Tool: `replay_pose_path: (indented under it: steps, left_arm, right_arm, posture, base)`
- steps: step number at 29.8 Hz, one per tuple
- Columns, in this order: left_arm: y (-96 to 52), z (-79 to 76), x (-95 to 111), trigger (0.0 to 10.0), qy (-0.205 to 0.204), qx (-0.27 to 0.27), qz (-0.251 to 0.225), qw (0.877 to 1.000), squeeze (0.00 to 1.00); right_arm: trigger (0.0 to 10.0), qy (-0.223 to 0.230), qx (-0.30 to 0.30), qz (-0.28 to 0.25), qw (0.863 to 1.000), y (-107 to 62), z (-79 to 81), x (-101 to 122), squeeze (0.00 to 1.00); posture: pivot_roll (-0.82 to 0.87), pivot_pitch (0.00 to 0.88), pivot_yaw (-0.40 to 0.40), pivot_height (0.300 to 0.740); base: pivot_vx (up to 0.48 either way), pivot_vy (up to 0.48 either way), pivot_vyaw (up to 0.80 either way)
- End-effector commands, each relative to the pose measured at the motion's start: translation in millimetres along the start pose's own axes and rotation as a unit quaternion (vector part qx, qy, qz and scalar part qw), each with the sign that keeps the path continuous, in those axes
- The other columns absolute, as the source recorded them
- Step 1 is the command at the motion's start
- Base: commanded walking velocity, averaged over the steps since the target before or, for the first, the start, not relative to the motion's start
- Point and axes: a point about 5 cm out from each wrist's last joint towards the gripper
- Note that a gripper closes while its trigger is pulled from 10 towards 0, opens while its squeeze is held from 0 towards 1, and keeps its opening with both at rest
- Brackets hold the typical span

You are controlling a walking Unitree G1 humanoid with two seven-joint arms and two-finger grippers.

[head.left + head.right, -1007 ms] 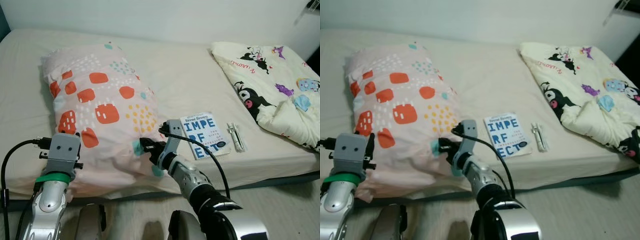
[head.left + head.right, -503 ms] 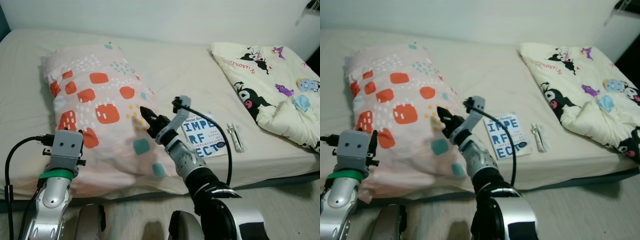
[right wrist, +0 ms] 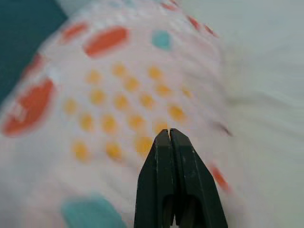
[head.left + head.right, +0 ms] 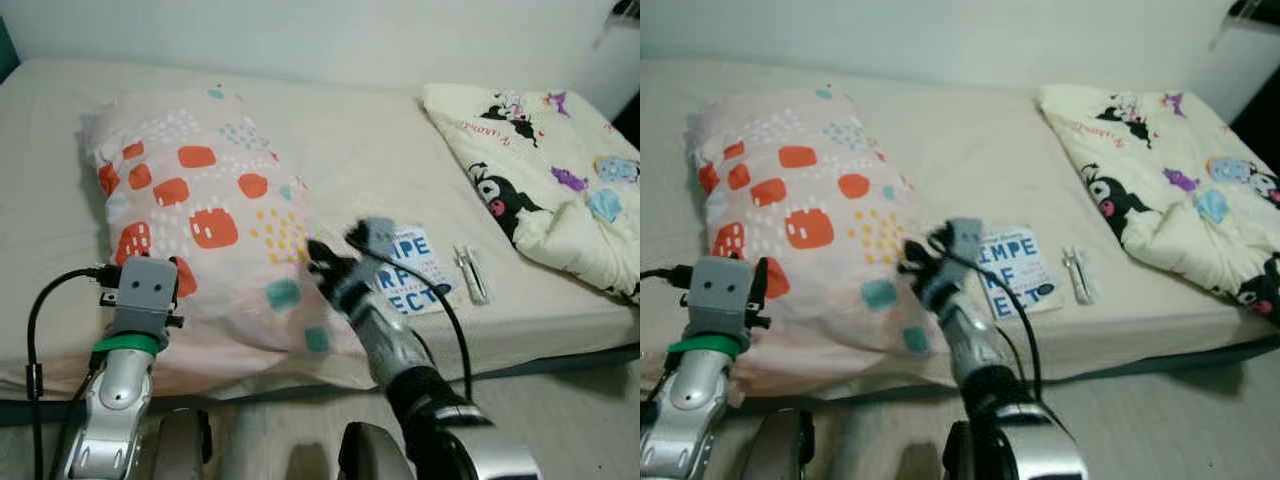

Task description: Clean up the room

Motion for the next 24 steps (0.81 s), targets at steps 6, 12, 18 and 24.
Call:
replay_pose_path:
  steps: [6, 12, 18, 24]
  left_arm:
    - [3.6, -16.3, 4.1, 10.0, -0.003, -0.022, -0.007, 1.0, 0.0]
    - [6.9, -22.1, 8.8, 10.0, -0.006, -0.026, -0.015, 1.0, 0.0]
    - [7.7, -24.0, 10.1, 10.0, -0.008, -0.027, -0.017, 0.999, 0.0]
    - [7.2, -23.0, 8.8, 10.0, -0.01, -0.024, -0.017, 1.0, 0.0]
  right_arm:
    - [10.0, -0.013, 0.01, -0.018, 1.0, -8.9, -4.9, 0.2, 0.0]
    - [10.0, -0.015, 0.006, -0.017, 1.0, -7.9, -1.4, -2.6, 0.0]
    - [10.0, -0.018, 0.009, -0.014, 1.0, -6.4, 2.7, -4.1, 0.0]
    - [10.0, -0.018, 0.014, -0.015, 1.0, -4.7, 6.5, -3.6, 0.0]
  posture:
    - [0.12, 0.0, -0.092, 0.597]
    - [0.12, 0.0, -0.093, 0.622]
    - [0.12, 0.0, -0.096, 0.637]
    - [0.12, 0.0, -0.098, 0.662]
  base:
    - [0.0, 0.0, 0.0]
    - [0.0, 0.0, 0.0]
    - [0.0, 0.0, 0.0]
    - [0.0, 0.0, 0.0]
Point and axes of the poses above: a point about 5 cm out from each wrist's last joint towards the gripper, its own y axis pointing out of the wrist towards the gripper, its own x axis along the axis of the wrist's last joint, z = x × y, and after that the axes turned 13 degrees about y, right-handed
